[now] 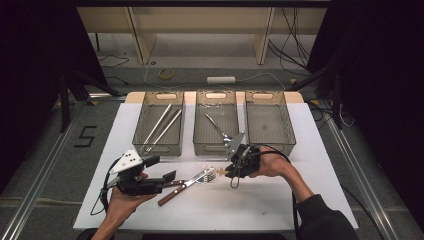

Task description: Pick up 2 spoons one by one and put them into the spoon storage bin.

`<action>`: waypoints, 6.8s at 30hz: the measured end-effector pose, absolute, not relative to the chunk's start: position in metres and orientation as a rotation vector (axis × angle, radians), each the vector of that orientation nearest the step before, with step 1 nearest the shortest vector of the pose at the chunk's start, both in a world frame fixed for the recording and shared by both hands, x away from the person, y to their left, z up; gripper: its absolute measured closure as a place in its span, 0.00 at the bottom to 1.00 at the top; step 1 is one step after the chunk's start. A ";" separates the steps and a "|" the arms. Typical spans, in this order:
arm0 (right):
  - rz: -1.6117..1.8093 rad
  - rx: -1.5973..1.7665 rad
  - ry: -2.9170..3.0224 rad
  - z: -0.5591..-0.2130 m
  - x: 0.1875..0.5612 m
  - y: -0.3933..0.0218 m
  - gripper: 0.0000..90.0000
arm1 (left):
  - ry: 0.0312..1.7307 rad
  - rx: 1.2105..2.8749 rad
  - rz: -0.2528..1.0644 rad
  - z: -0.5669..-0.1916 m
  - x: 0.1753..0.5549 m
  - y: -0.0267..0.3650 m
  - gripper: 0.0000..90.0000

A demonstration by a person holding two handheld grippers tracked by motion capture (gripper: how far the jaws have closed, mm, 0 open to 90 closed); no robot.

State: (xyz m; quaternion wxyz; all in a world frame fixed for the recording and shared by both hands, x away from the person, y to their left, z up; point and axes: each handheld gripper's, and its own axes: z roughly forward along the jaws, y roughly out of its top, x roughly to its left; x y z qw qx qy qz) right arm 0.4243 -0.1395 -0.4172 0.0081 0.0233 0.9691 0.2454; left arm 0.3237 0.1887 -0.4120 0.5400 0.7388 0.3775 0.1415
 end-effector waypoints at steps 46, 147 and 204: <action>1.066 0.905 2.657 -0.362 0.499 -0.146 0.87 | 0.899 1.761 0.339 -0.413 0.325 0.188 0.19; 1.138 1.073 2.542 -0.387 0.480 -0.145 0.47 | 0.937 1.838 0.258 -0.419 0.330 0.183 0.21; 1.444 0.994 2.403 -0.418 0.354 -0.218 0.32 | 0.887 2.127 0.148 -0.431 0.334 0.160 0.20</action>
